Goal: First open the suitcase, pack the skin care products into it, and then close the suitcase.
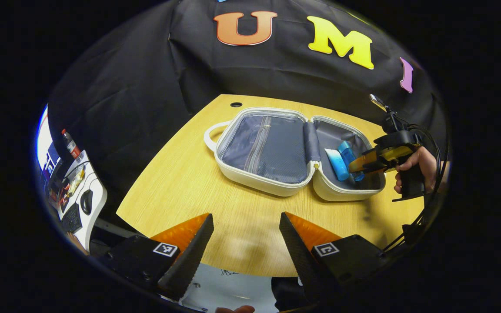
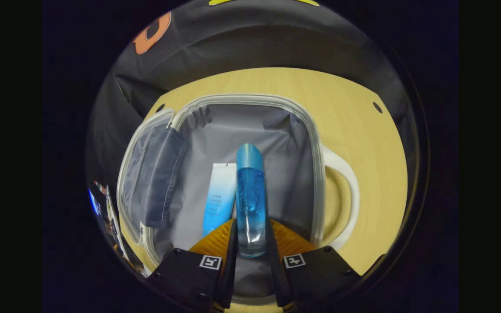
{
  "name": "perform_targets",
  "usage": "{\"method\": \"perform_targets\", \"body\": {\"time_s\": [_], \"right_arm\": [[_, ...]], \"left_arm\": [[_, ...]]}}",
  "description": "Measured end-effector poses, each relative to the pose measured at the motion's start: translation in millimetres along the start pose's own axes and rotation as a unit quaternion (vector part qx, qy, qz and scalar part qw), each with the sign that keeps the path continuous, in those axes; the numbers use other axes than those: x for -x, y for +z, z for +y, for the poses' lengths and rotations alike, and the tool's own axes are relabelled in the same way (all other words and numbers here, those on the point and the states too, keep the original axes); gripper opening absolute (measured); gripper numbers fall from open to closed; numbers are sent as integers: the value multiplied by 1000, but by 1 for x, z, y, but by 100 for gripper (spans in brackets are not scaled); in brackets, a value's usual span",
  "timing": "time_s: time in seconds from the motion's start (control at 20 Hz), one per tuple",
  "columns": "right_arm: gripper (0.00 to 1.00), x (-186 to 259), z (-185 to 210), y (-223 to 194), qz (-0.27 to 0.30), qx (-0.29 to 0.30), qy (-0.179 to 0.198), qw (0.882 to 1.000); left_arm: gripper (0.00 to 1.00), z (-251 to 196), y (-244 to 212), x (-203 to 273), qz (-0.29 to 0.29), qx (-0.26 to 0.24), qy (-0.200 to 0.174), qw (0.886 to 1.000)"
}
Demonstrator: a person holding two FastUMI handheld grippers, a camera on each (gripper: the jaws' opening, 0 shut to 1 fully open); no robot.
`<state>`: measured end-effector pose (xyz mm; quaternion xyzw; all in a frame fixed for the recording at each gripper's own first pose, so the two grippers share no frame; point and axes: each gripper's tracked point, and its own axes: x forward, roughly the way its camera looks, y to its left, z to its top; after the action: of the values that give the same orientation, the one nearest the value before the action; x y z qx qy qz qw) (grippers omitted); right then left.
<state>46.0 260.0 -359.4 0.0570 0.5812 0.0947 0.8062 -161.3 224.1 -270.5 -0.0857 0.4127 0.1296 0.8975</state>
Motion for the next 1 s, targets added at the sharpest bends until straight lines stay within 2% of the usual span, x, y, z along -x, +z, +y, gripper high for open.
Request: {"method": "perform_targets", "body": {"time_s": [0.05, 0.1, 0.25, 0.35, 0.45, 0.5, 0.55, 0.6, 0.65, 0.7, 0.75, 0.8, 0.85, 1.0], "right_arm": [[31, 0, -1, 0, 0, 4, -6, 1000], [35, -1, -1, -1, 0, 8, -11, 1000], [36, 1, 0, -2, -1, 19, -13, 1000], [37, 11, -2, 6, -25, 23, -20, 999], [43, 27, 0, 9, -46, 46, -18, 998], [53, 37, 0, 11, -57, 61, -16, 996], [56, 48, -2, 14, -73, 77, -16, 994], [65, 63, -3, 17, -91, 96, -14, 991], [67, 79, -3, 21, -111, 115, -11, 987], [73, 95, -3, 24, -132, 135, -8, 982], [75, 112, -3, 27, -153, 155, -5, 976], [80, 128, -3, 30, -174, 175, -2, 969], [77, 145, -3, 33, -194, 195, 1, 961], [80, 189, -3, 32, -236, 233, 14, 943]], "left_arm": [[98, 1, 0, 0, 0, 9, -1, 1000], [98, 3, 2, 0, -3, 19, -2, 1000], [98, 14, 10, 1, -14, 43, 2, 999], [98, 24, 17, 0, -21, 51, 7, 998], [98, 33, 26, -3, -36, 54, 8, 998], [98, 35, 33, -5, -47, 56, -1, 997], [98, 38, 39, -9, -57, 60, -9, 997], [98, 44, 47, -11, -67, 63, -10, 996], [98, 52, 56, -13, -79, 65, -9, 995], [98, 59, 68, -17, -98, 65, -12, 993], [98, 61, 77, -22, -112, 65, -24, 991], [98, 62, 85, -26, -122, 69, -43, 989], [98, 62, 92, -31, -131, 75, -61, 987], [99, 61, 115, -44, -159, 106, -130, 973]]}}
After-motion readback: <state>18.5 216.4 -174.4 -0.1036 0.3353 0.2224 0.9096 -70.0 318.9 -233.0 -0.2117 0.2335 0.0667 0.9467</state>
